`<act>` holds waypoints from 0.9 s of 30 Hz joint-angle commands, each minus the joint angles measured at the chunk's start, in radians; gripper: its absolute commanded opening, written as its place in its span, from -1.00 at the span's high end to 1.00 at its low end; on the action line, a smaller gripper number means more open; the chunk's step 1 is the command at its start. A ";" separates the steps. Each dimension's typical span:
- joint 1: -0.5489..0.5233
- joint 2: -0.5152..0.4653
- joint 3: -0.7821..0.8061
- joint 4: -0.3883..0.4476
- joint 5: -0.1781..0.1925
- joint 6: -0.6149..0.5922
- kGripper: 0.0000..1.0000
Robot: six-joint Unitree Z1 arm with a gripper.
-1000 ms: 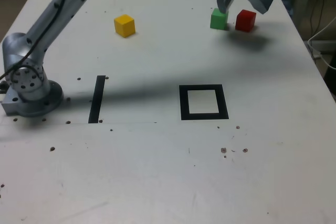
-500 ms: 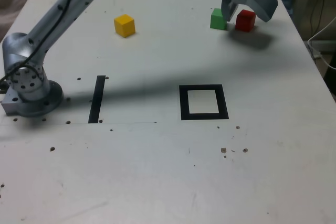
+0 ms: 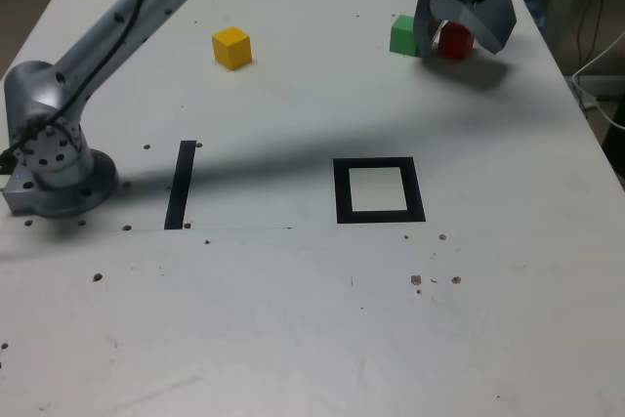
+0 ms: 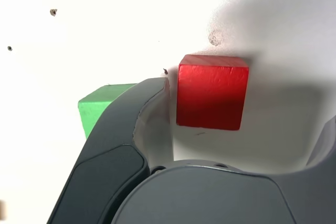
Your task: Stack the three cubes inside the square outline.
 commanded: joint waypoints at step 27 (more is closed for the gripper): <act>0.002 0.000 0.017 -0.042 0.005 0.030 -0.23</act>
